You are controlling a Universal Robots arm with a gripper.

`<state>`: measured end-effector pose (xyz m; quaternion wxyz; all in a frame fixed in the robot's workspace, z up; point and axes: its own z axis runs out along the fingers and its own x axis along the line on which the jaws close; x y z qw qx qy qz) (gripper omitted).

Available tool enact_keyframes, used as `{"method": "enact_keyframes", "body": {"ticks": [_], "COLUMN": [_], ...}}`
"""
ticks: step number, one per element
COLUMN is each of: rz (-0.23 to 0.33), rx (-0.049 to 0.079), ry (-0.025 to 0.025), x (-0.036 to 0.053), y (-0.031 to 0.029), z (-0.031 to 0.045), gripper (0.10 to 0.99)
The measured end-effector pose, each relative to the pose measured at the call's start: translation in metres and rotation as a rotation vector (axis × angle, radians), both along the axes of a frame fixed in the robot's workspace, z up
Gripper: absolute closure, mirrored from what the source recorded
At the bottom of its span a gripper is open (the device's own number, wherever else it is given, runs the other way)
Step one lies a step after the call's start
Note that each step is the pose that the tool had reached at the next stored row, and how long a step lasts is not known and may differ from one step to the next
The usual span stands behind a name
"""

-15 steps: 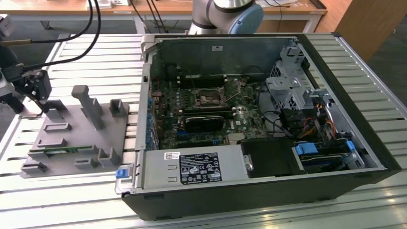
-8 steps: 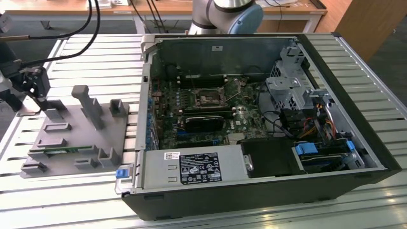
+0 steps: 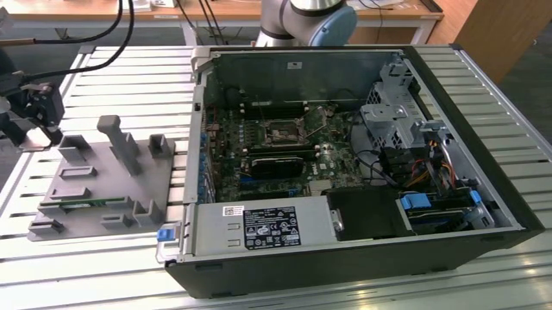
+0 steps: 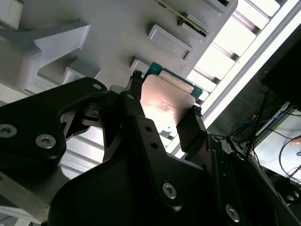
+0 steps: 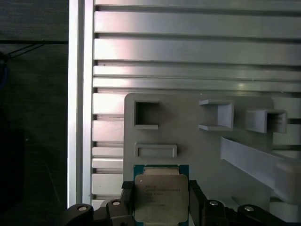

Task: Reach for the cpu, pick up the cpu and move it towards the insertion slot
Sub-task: 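Pick up the cpu and move it towards the insertion slot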

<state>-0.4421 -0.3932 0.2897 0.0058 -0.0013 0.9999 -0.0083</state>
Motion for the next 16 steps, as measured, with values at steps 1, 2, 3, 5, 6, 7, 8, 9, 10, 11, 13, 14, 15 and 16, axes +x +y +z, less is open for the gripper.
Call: {"method": "enact_keyframes", "body": {"ticks": [1, 2, 3, 5, 6, 7, 8, 9, 10, 11, 13, 14, 15, 16], "rz": [0.000, 0.000, 0.000, 0.000, 0.000, 0.000, 0.000, 0.000, 0.000, 0.000, 0.000, 0.000, 0.000, 0.000], "rx": [-0.001, -0.001, -0.002, -0.003, -0.004, -0.005, -0.005, -0.006, -0.007, -0.007, -0.009, -0.009, -0.010, -0.011], "ry": [0.0000, 0.0000, -0.0001, 0.0000, 0.0000, 0.0000, 0.0000, 0.0000, -0.0001, 0.0000, -0.0001, 0.0000, -0.0001, 0.0000], "x": [0.0000, 0.0000, 0.0000, 0.0000, 0.0000, 0.0000, 0.0000, 0.0000, 0.0000, 0.0000, 0.0000, 0.0000, 0.0000, 0.0000], "y": [0.0003, 0.0006, 0.0009, 0.0014, 0.0016, 0.0018, 0.0021, 0.0024, 0.0027, 0.0030, 0.0034, 0.0037, 0.0040, 0.0044], "z": [0.0015, 0.0031, 0.0047, 0.0077, 0.0090, 0.0105, 0.0119, 0.0134, 0.0148, 0.0163, 0.0193, 0.0209, 0.0224, 0.0241], "gripper": [0.541, 0.541, 0.541, 0.541, 0.541, 0.541, 0.541, 0.541, 0.541, 0.541, 0.541, 0.541, 0.541, 0.541]}}
